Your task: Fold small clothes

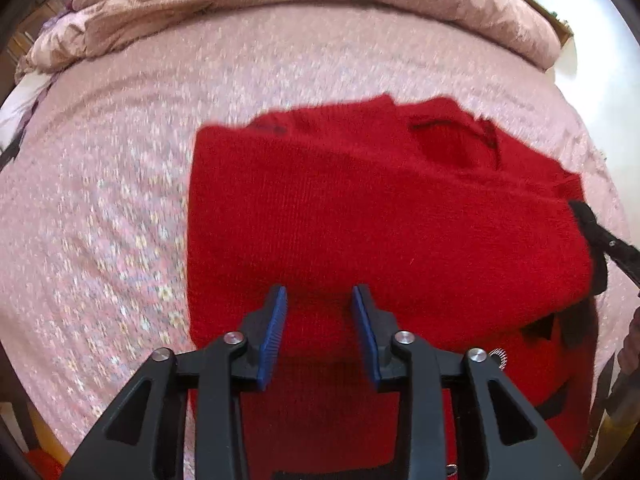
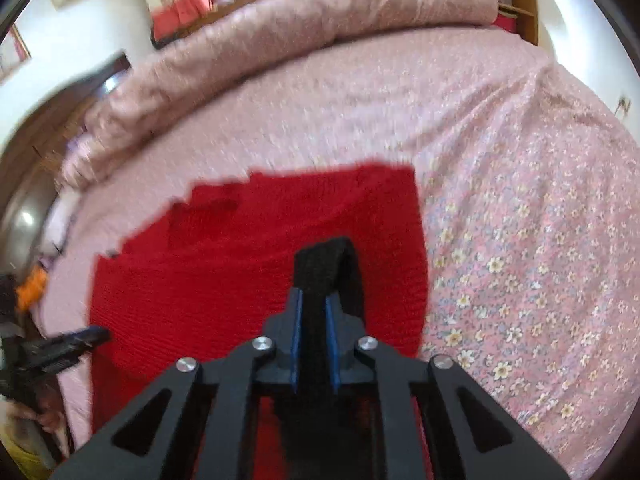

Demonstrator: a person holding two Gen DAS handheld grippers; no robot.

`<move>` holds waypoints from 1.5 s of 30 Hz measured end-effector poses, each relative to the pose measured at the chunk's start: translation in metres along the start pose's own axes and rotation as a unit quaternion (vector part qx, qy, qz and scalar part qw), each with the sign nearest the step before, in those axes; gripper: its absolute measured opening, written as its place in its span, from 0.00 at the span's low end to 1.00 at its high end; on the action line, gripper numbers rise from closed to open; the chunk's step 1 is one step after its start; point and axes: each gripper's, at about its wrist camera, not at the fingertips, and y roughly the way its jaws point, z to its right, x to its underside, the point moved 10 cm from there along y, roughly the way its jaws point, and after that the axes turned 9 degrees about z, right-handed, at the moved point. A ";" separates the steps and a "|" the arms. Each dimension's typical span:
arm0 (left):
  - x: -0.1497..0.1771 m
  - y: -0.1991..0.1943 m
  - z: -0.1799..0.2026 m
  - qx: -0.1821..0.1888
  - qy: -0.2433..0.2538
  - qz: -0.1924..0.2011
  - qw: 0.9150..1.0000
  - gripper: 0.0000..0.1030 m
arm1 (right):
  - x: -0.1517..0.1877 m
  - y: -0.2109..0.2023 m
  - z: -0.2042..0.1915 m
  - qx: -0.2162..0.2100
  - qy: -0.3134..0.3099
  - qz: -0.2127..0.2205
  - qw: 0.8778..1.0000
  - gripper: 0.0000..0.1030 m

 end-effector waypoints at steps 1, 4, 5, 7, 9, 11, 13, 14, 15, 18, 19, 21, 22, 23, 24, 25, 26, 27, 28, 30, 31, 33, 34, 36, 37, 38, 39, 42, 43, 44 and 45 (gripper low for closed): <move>-0.005 -0.003 0.000 0.000 0.002 0.007 1.000 0.29 | -0.006 -0.007 -0.002 -0.007 0.003 0.013 1.000 0.10; -0.022 -0.006 0.002 0.001 0.008 0.029 1.000 0.29 | -0.033 -0.029 -0.011 -0.014 -0.001 0.060 0.998 0.03; -0.028 -0.007 0.003 0.002 0.009 0.035 0.999 0.29 | -0.040 -0.033 -0.010 -0.001 -0.007 0.074 0.997 0.03; -0.034 -0.007 0.007 0.004 0.012 0.047 0.999 0.30 | -0.050 -0.034 -0.007 0.020 -0.023 0.085 0.996 0.03; -0.041 -0.004 0.010 0.006 0.014 0.056 0.998 0.30 | -0.049 -0.023 -0.001 0.028 -0.019 0.066 0.997 0.03; -0.040 0.002 0.010 0.005 0.015 0.053 0.998 0.31 | -0.042 -0.009 0.004 0.036 -0.018 0.046 0.998 0.03; -0.036 0.011 0.011 0.007 0.012 0.045 0.999 0.31 | -0.032 0.004 0.012 0.051 -0.018 0.028 0.998 0.03; -0.035 0.015 0.012 0.008 0.012 0.042 0.999 0.31 | -0.025 0.011 0.017 0.058 -0.020 0.016 0.998 0.03; -0.033 0.020 0.013 0.007 0.014 0.039 0.999 0.31 | -0.019 0.018 0.022 0.068 -0.021 0.003 0.997 0.03; -0.030 0.035 0.016 -0.006 0.033 0.034 0.999 0.34 | -0.002 0.030 0.031 0.080 -0.026 -0.025 0.996 0.05; -0.030 0.037 0.017 -0.009 0.039 0.036 0.999 0.36 | 0.000 0.031 0.031 0.080 -0.029 -0.025 0.996 0.05; -0.030 0.040 0.020 -0.018 0.050 0.034 0.998 0.38 | 0.000 0.028 0.030 0.081 -0.036 -0.026 0.996 0.09; -0.030 0.041 0.022 -0.023 0.054 0.034 0.998 0.40 | -0.001 0.026 0.029 0.086 -0.038 -0.028 0.995 0.11; -0.030 0.043 0.022 -0.026 0.056 0.032 0.998 0.40 | -0.001 0.025 0.028 0.089 -0.040 -0.029 0.995 0.12; -0.030 0.044 0.022 -0.027 0.053 0.030 0.998 0.41 | -0.002 0.022 0.026 0.093 -0.042 -0.028 0.994 0.14; -0.031 0.044 0.022 -0.026 0.047 0.028 0.998 0.41 | -0.003 0.017 0.022 0.095 -0.045 -0.024 0.994 0.19; -0.030 0.044 0.021 -0.024 0.043 0.027 0.998 0.42 | -0.004 0.012 0.017 0.092 -0.048 -0.019 0.994 0.23; -0.031 0.045 0.021 -0.023 0.039 0.025 0.999 0.42 | -0.005 0.008 0.013 0.089 -0.052 -0.014 0.995 0.31; -0.031 0.046 0.020 -0.021 0.037 0.023 0.999 0.42 | -0.005 0.004 0.008 0.087 -0.056 -0.008 0.995 0.36; -0.031 0.046 0.020 -0.020 0.037 0.022 0.999 0.42 | -0.006 -0.004 -0.002 0.085 -0.065 0.003 0.994 0.37; -0.030 0.046 0.020 -0.021 0.036 0.022 0.999 0.42 | -0.005 -0.007 -0.007 0.086 -0.073 0.007 0.994 0.37; -0.030 0.046 0.020 -0.021 0.037 0.023 0.999 0.42 | -0.002 -0.009 -0.014 0.085 -0.084 0.011 0.993 0.37; -0.030 0.046 0.020 -0.022 0.037 0.023 0.999 0.42 | 0.001 -0.007 -0.017 0.084 -0.092 0.008 0.992 0.37; -0.030 0.046 0.020 -0.022 0.037 0.024 0.999 0.43 | 0.008 0.000 -0.017 0.090 -0.104 -0.004 0.990 0.37; -0.030 0.046 0.020 -0.022 0.037 0.025 0.999 0.43 | 0.012 0.006 -0.014 0.099 -0.108 -0.014 0.989 0.37; -0.030 0.046 0.020 -0.021 0.038 0.025 0.999 0.43 | 0.019 0.012 -0.010 0.107 -0.110 -0.025 0.988 0.37; -0.030 0.047 0.020 -0.020 0.037 0.026 0.999 0.43 | 0.026 0.020 -0.005 0.111 -0.111 -0.038 0.987 0.38; -0.030 0.047 0.020 -0.017 0.034 0.026 0.999 0.44 | 0.030 0.029 0.004 0.104 -0.100 -0.028 0.989 0.39; -0.030 0.047 0.020 -0.017 0.034 0.026 0.999 0.44 | 0.029 0.030 0.004 0.104 -0.096 -0.026 0.990 0.40; -0.030 0.047 0.020 -0.017 0.033 0.026 0.999 0.44 | 0.028 0.030 0.004 0.104 -0.092 -0.026 0.990 0.40; -0.030 0.048 0.020 -0.017 0.033 0.025 0.999 0.44 | 0.028 0.031 0.004 0.105 -0.091 -0.025 0.990 0.42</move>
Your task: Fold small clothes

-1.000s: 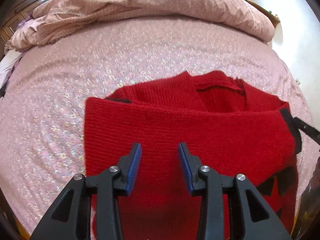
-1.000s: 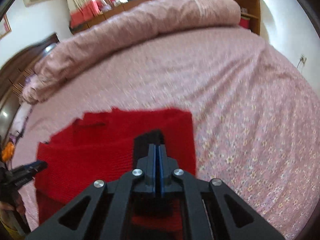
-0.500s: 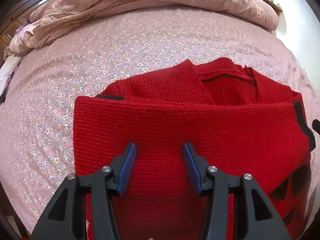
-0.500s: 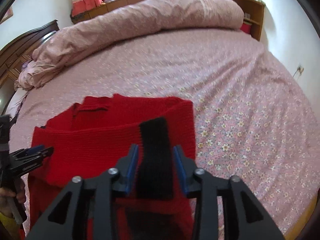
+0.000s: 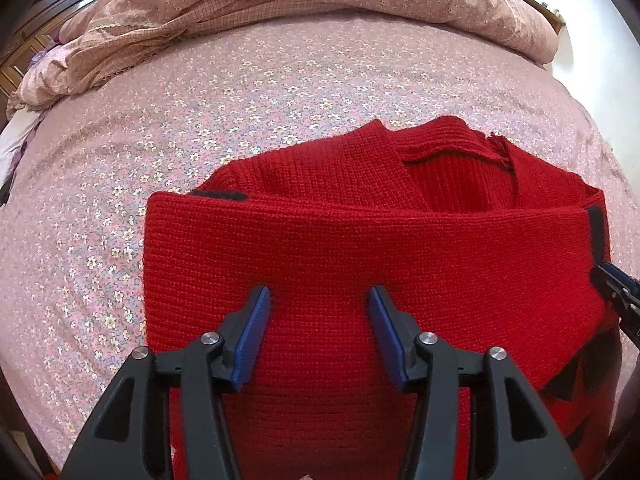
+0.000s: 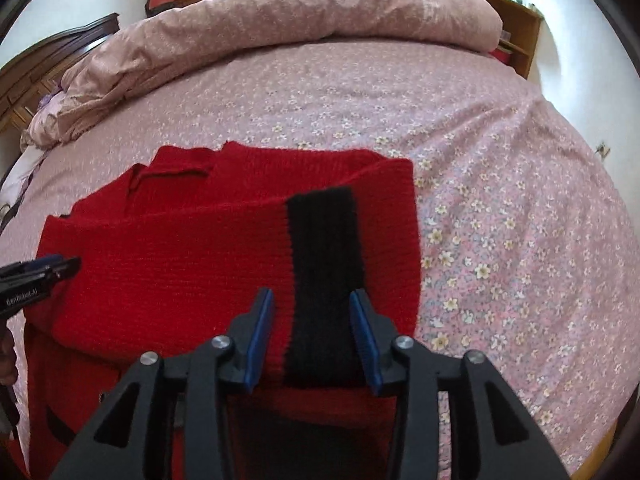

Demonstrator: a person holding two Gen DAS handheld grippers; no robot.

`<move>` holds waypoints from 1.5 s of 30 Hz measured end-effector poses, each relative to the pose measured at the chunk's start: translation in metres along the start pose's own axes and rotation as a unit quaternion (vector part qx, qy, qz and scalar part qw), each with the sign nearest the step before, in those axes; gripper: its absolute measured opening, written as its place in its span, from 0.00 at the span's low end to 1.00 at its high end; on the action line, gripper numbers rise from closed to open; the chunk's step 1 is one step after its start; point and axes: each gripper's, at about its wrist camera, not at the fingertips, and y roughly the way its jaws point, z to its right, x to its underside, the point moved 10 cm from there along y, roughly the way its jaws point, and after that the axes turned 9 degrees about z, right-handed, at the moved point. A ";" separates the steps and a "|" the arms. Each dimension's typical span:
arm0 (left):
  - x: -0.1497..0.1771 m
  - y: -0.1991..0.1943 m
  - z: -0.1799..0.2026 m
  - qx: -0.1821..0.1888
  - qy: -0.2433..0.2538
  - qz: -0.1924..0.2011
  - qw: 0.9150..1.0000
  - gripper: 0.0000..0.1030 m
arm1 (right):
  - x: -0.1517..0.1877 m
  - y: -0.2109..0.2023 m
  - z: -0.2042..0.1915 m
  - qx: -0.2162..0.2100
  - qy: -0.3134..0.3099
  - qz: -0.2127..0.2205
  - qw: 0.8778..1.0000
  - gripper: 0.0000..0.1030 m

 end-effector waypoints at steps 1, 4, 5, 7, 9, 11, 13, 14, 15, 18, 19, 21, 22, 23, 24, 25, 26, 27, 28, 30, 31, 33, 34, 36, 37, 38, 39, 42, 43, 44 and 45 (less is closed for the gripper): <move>0.000 0.000 0.000 0.000 0.000 0.000 1.000 0.44 | 0.000 0.001 0.000 0.002 -0.002 0.002 1.000 0.43; -0.002 -0.001 -0.001 0.004 -0.008 -0.005 1.000 0.44 | 0.000 0.001 -0.002 0.006 -0.006 0.009 1.000 0.44; -0.002 -0.003 -0.001 0.006 -0.011 -0.007 1.000 0.44 | 0.000 0.001 -0.002 0.005 -0.006 0.010 1.000 0.45; -0.002 -0.009 -0.003 0.009 -0.018 -0.013 1.000 0.44 | -0.001 -0.002 -0.003 0.003 -0.004 0.013 1.000 0.46; 0.001 -0.017 -0.007 0.002 -0.023 -0.020 1.000 0.44 | -0.002 -0.006 -0.003 -0.001 -0.001 0.013 1.000 0.47; 0.005 -0.025 -0.010 -0.005 -0.023 -0.019 1.000 0.44 | -0.003 -0.014 -0.002 -0.004 0.007 0.015 1.000 0.48; 0.010 -0.035 -0.014 -0.008 -0.024 -0.018 1.000 0.44 | -0.002 -0.021 -0.001 -0.009 0.017 0.017 1.000 0.48; 0.012 -0.039 -0.016 -0.010 -0.025 -0.018 0.999 0.44 | -0.001 -0.026 -0.001 -0.012 0.022 0.018 1.000 0.48; 0.015 -0.043 -0.018 -0.012 -0.027 -0.019 0.999 0.44 | -0.001 -0.029 -0.001 -0.013 0.025 0.019 0.999 0.48; 0.023 -0.055 -0.026 -0.017 -0.035 -0.018 0.999 0.44 | 0.003 -0.042 -0.001 -0.013 0.027 0.021 0.999 0.48; 0.027 -0.059 -0.029 -0.020 -0.037 -0.018 0.999 0.44 | 0.005 -0.047 -0.002 -0.011 0.024 0.023 0.999 0.48; 0.034 -0.067 -0.033 -0.022 -0.038 -0.020 0.999 0.44 | 0.008 -0.056 -0.003 -0.011 0.020 0.026 0.999 0.48; 0.037 -0.071 -0.034 -0.022 -0.040 -0.020 0.999 0.44 | 0.009 -0.059 -0.004 -0.011 0.020 0.026 0.999 0.48; 0.040 -0.074 -0.036 -0.021 -0.041 -0.020 0.999 0.44 | 0.011 -0.063 -0.005 -0.011 0.019 0.027 0.999 0.48; 0.044 -0.079 -0.037 -0.020 -0.043 -0.020 0.999 0.44 | 0.013 -0.067 -0.005 -0.011 0.019 0.028 0.999 0.48; 0.047 -0.082 -0.038 -0.020 -0.044 -0.020 0.999 0.44 | 0.015 -0.071 -0.004 -0.011 0.019 0.028 0.999 0.48; 0.051 -0.086 -0.039 -0.019 -0.045 -0.020 0.999 0.44 | 0.017 -0.074 -0.004 -0.010 0.019 0.028 0.999 0.48; 0.054 -0.089 -0.040 -0.018 -0.046 -0.019 0.999 0.44 | 0.019 -0.076 -0.005 -0.010 0.019 0.028 0.999 0.48; 0.057 -0.092 -0.040 -0.019 -0.045 -0.019 0.999 0.44 | 0.022 -0.080 -0.005 -0.009 0.018 0.028 0.999 0.48; 0.063 -0.099 -0.042 -0.019 -0.045 -0.017 0.999 0.44 | 0.028 -0.086 -0.005 -0.007 0.017 0.027 0.999 0.48; 0.066 -0.102 -0.042 -0.019 -0.045 -0.016 0.999 0.44 | 0.032 -0.089 -0.005 -0.006 0.015 0.026 1.000 0.48; 0.072 -0.107 -0.043 -0.018 -0.045 -0.015 0.999 0.44 | 0.040 -0.097 -0.004 -0.003 0.015 0.025 1.000 0.48; 0.076 -0.110 -0.044 -0.017 -0.045 -0.014 0.999 0.44 | 0.043 -0.100 -0.004 -0.003 0.015 0.024 1.000 0.48; 0.083 -0.116 -0.044 -0.016 -0.043 -0.013 0.999 0.44 | 0.051 -0.107 -0.002 -0.002 0.016 0.022 1.000 0.48; 0.086 -0.118 -0.044 -0.016 -0.044 -0.012 0.999 0.44 | 0.054 -0.109 -0.001 -0.001 0.016 0.021 1.000 0.48; 0.091 -0.121 -0.045 -0.014 -0.044 -0.011 0.999 0.44 | 0.058 -0.112 0.000 0.001 0.015 0.020 1.000 0.48; 0.094 -0.122 -0.044 -0.013 -0.044 -0.011 0.999 0.44 | 0.061 -0.115 0.000 0.003 0.014 0.019 1.000 0.48; 0.110 -0.128 -0.046 -0.007 -0.045 -0.013 0.999 0.44 | 0.076 -0.124 0.003 0.004 0.019 0.012 1.000 0.53; 0.115 -0.129 -0.048 -0.008 -0.046 -0.014 0.999 0.44 | 0.080 -0.126 0.004 0.001 0.022 0.009 1.000 0.55; 0.120 -0.130 -0.050 -0.011 -0.046 -0.015 0.999 0.44 | 0.085 -0.129 0.004 -0.003 0.026 0.006 1.000 0.55; 0.126 -0.132 -0.053 -0.015 -0.048 -0.016 0.999 0.44 | 0.091 -0.132 0.005 -0.006 0.030 0.003 1.000 0.56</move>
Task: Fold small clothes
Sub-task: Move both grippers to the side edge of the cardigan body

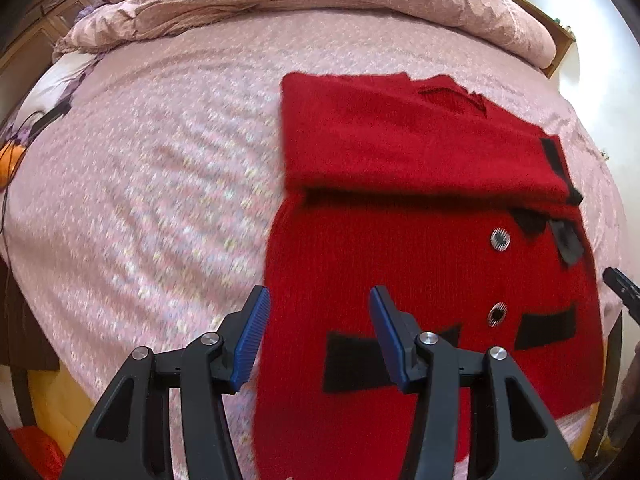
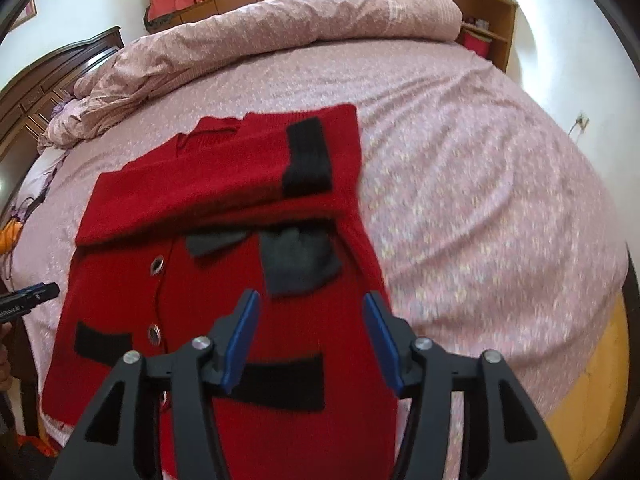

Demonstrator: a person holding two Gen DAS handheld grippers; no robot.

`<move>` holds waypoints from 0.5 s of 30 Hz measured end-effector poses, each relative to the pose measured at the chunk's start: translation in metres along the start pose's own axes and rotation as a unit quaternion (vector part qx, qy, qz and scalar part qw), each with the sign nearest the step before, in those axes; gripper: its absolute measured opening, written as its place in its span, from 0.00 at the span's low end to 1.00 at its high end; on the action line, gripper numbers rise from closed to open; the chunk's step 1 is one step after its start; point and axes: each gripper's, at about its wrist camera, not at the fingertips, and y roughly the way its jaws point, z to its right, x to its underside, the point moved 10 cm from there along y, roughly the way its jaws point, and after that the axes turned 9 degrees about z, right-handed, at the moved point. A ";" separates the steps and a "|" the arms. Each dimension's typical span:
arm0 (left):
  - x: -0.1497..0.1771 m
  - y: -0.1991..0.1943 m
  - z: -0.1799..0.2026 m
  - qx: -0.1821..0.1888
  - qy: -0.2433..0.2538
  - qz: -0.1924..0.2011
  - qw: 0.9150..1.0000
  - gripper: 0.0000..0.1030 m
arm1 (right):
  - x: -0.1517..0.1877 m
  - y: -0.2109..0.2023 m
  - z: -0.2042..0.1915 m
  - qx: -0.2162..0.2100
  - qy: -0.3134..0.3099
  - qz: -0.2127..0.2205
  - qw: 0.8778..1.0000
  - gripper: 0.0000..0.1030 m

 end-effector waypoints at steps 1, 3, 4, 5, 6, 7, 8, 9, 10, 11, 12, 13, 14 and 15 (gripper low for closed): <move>0.005 -0.001 -0.003 -0.002 -0.001 -0.001 1.000 0.44 | 0.004 -0.002 0.002 0.002 0.001 -0.002 1.000 0.56; 0.015 -0.004 -0.007 -0.003 -0.005 -0.003 1.000 0.44 | 0.011 -0.006 0.007 0.011 -0.001 -0.004 1.000 0.56; 0.020 -0.005 -0.009 -0.002 -0.006 -0.005 1.000 0.44 | 0.015 -0.008 0.010 0.015 -0.001 -0.006 1.000 0.56; 0.026 -0.005 -0.011 0.001 -0.008 -0.009 1.000 0.44 | 0.018 -0.010 0.013 0.018 0.000 -0.008 1.000 0.56; 0.032 -0.005 -0.012 0.003 -0.009 -0.013 1.000 0.44 | 0.022 -0.012 0.015 0.019 0.001 -0.011 1.000 0.56; 0.036 -0.005 -0.012 0.005 -0.009 -0.017 1.000 0.44 | 0.024 -0.014 0.017 0.020 0.002 -0.013 1.000 0.56; 0.042 -0.004 -0.012 0.009 -0.009 -0.022 1.000 0.44 | 0.027 -0.016 0.018 0.022 0.000 -0.014 1.000 0.56; 0.048 -0.003 -0.012 0.013 -0.010 -0.028 0.999 0.44 | 0.031 -0.017 0.021 0.025 -0.003 -0.017 1.000 0.56; 0.052 -0.001 -0.012 0.015 -0.009 -0.033 0.999 0.44 | 0.033 -0.018 0.022 0.028 -0.006 -0.020 0.999 0.56; 0.058 0.001 -0.012 0.018 -0.008 -0.041 0.999 0.44 | 0.037 -0.019 0.024 0.032 -0.008 -0.024 0.999 0.56; 0.063 0.003 -0.012 0.019 -0.007 -0.047 0.999 0.44 | 0.041 -0.018 0.028 0.036 -0.009 -0.030 0.999 0.56; 0.066 0.005 -0.012 0.018 -0.006 -0.051 0.999 0.44 | 0.044 -0.017 0.030 0.039 -0.009 -0.034 0.999 0.56; 0.070 0.007 -0.013 0.015 -0.003 -0.057 0.998 0.44 | 0.047 -0.016 0.033 0.042 -0.008 -0.042 0.998 0.56; 0.072 0.008 -0.012 0.013 -0.002 -0.058 0.998 0.44 | 0.051 -0.014 0.035 0.045 -0.007 -0.048 0.998 0.56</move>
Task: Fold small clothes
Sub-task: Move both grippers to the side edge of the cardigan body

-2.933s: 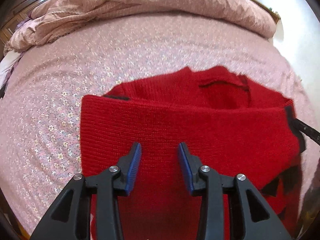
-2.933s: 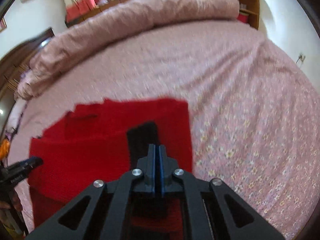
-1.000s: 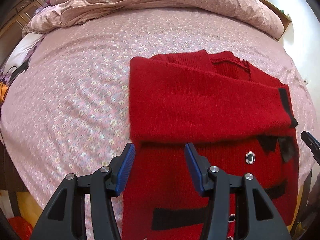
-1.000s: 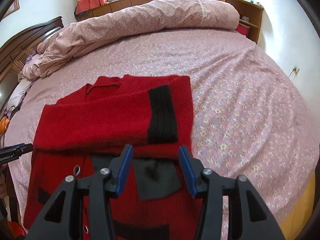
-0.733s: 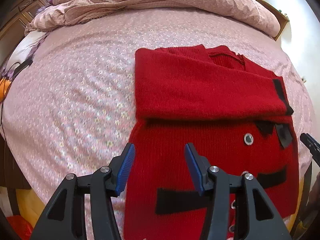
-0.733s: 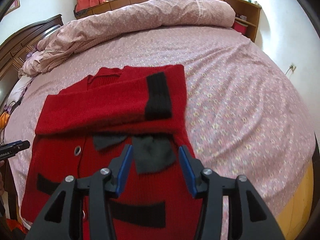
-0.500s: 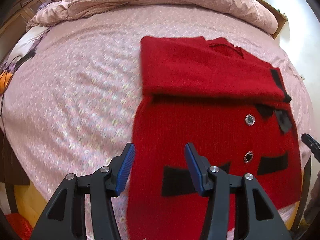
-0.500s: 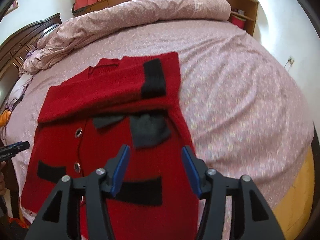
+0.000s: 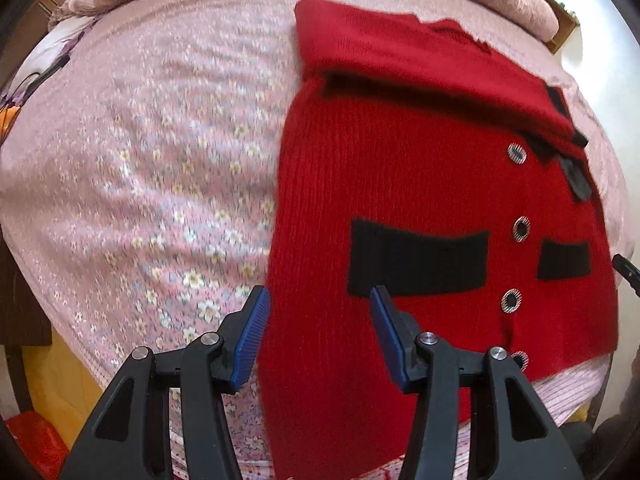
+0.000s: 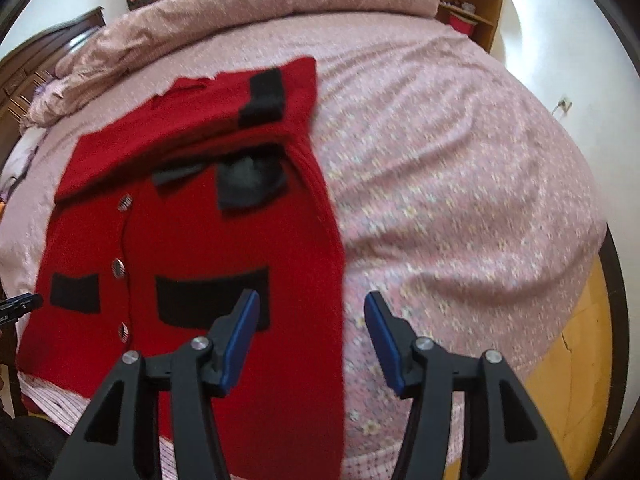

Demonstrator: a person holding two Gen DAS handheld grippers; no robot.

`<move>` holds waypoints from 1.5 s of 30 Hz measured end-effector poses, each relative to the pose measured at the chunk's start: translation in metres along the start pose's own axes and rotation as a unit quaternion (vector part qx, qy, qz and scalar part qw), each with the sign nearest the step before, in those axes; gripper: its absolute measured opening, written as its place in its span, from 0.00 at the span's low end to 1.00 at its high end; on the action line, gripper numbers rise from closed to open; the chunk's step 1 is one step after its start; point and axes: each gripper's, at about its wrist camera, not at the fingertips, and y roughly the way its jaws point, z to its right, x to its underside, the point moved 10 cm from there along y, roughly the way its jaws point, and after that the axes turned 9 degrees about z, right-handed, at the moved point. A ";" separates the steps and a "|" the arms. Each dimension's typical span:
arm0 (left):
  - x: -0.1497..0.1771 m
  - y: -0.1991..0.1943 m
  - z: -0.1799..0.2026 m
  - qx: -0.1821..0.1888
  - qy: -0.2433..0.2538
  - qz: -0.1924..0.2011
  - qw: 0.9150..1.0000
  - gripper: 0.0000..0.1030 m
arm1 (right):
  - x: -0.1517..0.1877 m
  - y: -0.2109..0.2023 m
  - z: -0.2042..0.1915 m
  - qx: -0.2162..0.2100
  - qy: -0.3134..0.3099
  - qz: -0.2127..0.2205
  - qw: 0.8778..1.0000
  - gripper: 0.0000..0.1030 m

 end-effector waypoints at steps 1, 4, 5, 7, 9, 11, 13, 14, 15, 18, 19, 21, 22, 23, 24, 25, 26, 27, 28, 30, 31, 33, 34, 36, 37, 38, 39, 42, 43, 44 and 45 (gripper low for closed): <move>0.002 0.002 -0.001 -0.003 0.002 -0.003 1.000 0.44 | 0.004 0.002 0.002 0.003 0.001 -0.007 1.000 0.56; 0.006 0.004 0.000 -0.004 0.004 -0.005 1.000 0.44 | 0.013 0.008 0.002 0.001 0.002 -0.020 1.000 0.56; 0.006 0.004 0.001 -0.005 0.007 -0.005 1.000 0.44 | 0.015 0.009 0.001 -0.001 0.001 -0.024 1.000 0.56; 0.007 0.005 0.003 -0.006 0.012 -0.007 1.000 0.44 | 0.019 0.012 -0.003 -0.005 -0.003 -0.029 1.000 0.56; 0.009 0.006 0.005 -0.007 0.019 -0.010 1.000 0.44 | 0.021 0.013 -0.006 -0.004 -0.010 -0.030 1.000 0.56; 0.010 0.007 0.007 -0.010 0.025 -0.012 1.000 0.44 | 0.022 0.014 -0.009 0.000 -0.019 -0.028 0.999 0.56; 0.012 0.007 0.011 -0.009 0.028 -0.013 0.999 0.44 | 0.023 0.015 -0.012 -0.004 -0.023 -0.028 0.999 0.56; 0.012 0.008 0.012 -0.008 0.028 -0.014 0.999 0.44 | 0.024 0.015 -0.013 -0.006 -0.025 -0.028 0.999 0.56; 0.013 0.009 0.015 -0.007 0.028 -0.015 0.999 0.44 | 0.024 0.016 -0.013 -0.006 -0.026 -0.028 0.999 0.56; 0.014 0.009 0.017 -0.005 0.031 -0.016 0.999 0.44 | 0.024 0.016 -0.014 -0.006 -0.028 -0.027 0.999 0.57; 0.015 0.010 0.019 -0.006 0.033 -0.017 0.999 0.44 | 0.024 0.016 -0.014 -0.007 -0.028 -0.027 0.999 0.57; 0.017 0.009 0.021 -0.006 0.037 -0.017 0.999 0.44 | 0.024 0.016 -0.015 -0.007 -0.029 -0.026 0.999 0.57; 0.017 0.009 0.023 -0.003 0.040 -0.018 0.999 0.44 | 0.024 0.016 -0.015 -0.007 -0.029 -0.026 0.999 0.57; 0.018 0.005 0.020 0.001 0.042 -0.018 0.999 0.44 | 0.024 0.017 -0.015 -0.007 -0.030 -0.026 0.999 0.57; 0.019 0.005 0.023 0.005 0.044 -0.019 0.999 0.45 | 0.024 0.017 -0.016 -0.009 -0.031 -0.026 0.999 0.58; 0.020 0.005 0.024 0.007 0.047 -0.020 0.999 0.45 | 0.024 0.018 -0.017 -0.013 -0.031 -0.026 0.999 0.59; 0.020 0.004 0.024 0.007 0.050 -0.021 0.999 0.45 | 0.024 0.019 -0.018 -0.016 -0.030 -0.027 0.999 0.59; 0.019 0.005 0.028 0.005 0.052 -0.022 0.998 0.46 | 0.024 0.019 -0.018 -0.019 -0.029 -0.027 0.999 0.59; 0.019 0.006 0.028 0.004 0.050 -0.021 0.999 0.46 | 0.023 0.020 -0.019 -0.020 -0.029 -0.028 0.999 0.59; 0.020 0.007 0.029 0.002 0.050 -0.022 0.998 0.46 | 0.022 0.022 -0.020 -0.022 -0.028 -0.029 0.999 0.59; 0.020 0.008 0.029 0.002 0.049 -0.023 0.999 0.46 | 0.022 0.022 -0.021 -0.024 -0.028 -0.029 0.999 0.59; 0.019 0.011 0.028 0.002 0.046 -0.025 0.999 0.46 | 0.023 0.023 -0.023 -0.028 -0.029 -0.029 0.999 0.59; 0.017 0.014 0.029 0.003 0.045 -0.026 0.999 0.46 | 0.023 0.024 -0.025 -0.034 -0.028 -0.030 0.999 0.59; 0.011 0.021 0.024 -0.003 0.038 -0.031 0.999 0.46 | 0.023 0.026 -0.027 -0.045 -0.023 -0.031 0.998 0.59; 0.009 0.024 0.022 0.000 0.033 -0.033 0.999 0.46 | 0.023 0.027 -0.028 -0.053 -0.018 -0.033 0.998 0.59; 0.007 0.026 0.021 0.004 0.029 -0.034 0.999 0.46 | 0.024 0.029 -0.030 -0.062 -0.012 -0.036 0.997 0.59; 0.006 0.026 0.020 0.007 0.025 -0.034 0.999 0.46 | 0.024 0.029 -0.031 -0.066 -0.008 -0.038 0.997 0.59; 0.007 0.027 0.016 0.013 0.033 -0.029 0.999 0.46 | 0.026 0.031 -0.036 -0.071 -0.008 -0.044 0.996 0.59; 0.008 0.027 0.016 0.015 0.035 -0.028 0.999 0.46 | 0.027 0.031 -0.037 -0.072 -0.010 -0.046 0.996 0.59; 0.009 0.025 0.017 0.016 0.037 -0.027 0.999 0.46 | 0.028 0.031 -0.040 -0.073 -0.011 -0.048 0.996 0.59; 0.010 0.025 0.018 0.017 0.038 -0.026 0.999 0.46 | 0.028 0.032 -0.042 -0.075 -0.012 -0.050 0.996 0.59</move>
